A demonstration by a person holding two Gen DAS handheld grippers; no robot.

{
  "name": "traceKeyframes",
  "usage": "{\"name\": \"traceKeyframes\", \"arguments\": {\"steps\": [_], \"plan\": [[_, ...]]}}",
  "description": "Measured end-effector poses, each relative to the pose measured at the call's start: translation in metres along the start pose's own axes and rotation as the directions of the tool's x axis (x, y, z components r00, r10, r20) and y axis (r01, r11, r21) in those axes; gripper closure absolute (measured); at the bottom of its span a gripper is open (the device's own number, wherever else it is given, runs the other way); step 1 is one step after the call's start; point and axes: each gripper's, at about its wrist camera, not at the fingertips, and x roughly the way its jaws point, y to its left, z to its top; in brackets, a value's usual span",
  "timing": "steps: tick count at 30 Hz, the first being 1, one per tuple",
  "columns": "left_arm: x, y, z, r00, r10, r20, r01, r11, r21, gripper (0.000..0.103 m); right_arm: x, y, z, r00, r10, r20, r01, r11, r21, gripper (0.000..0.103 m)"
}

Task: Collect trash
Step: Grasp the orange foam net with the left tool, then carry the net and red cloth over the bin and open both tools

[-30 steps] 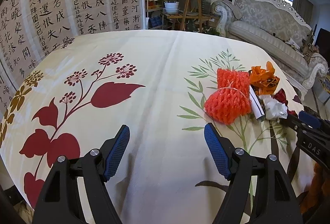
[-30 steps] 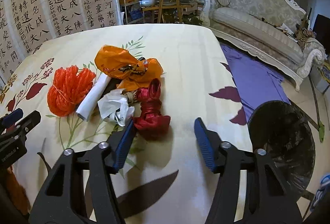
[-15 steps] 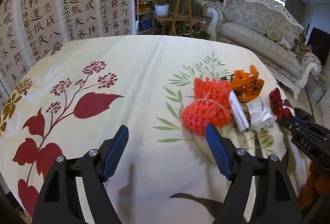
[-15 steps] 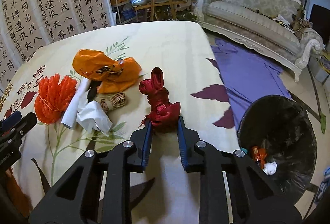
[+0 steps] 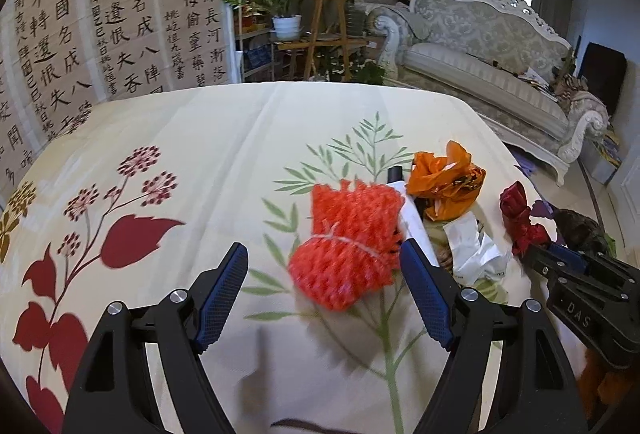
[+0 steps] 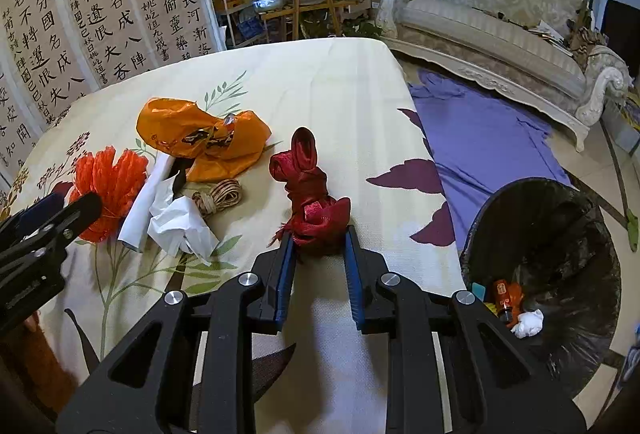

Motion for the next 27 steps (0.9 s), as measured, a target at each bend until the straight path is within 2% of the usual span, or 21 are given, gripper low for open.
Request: {"name": "traceKeyframes", "arguments": {"steps": [1,5,8,19,27], "plan": [[0.002,-0.001,0.000,1.000,-0.004,-0.006,0.004,1.000,0.005,0.027,0.000,0.000,0.000,1.000,0.001,0.000,-0.001,1.000,0.001,0.080],[0.008,-0.004,-0.004,0.999,-0.010,-0.043,0.010,1.000,0.016,0.049,0.000,0.000,-0.001,1.000,0.002,0.001,-0.002,1.000,0.002,0.080],[0.007,-0.003,-0.006,0.999,-0.012,-0.040,0.013,1.000,0.013,0.052,0.000,0.000,0.000,1.000,0.000,0.001,0.000,1.000,-0.001,0.080],[-0.013,0.002,-0.014,1.000,-0.011,-0.012,0.011,1.000,-0.009,0.055,-0.011,0.002,-0.003,1.000,-0.014,0.026,0.014,1.000,-0.007,0.081],[-0.036,-0.009,-0.026,0.999,-0.048,0.007,0.048,0.999,-0.006,0.055,-0.033,0.000,-0.015,0.998,-0.034,0.053,0.034,0.999,-0.001,0.081]]}}
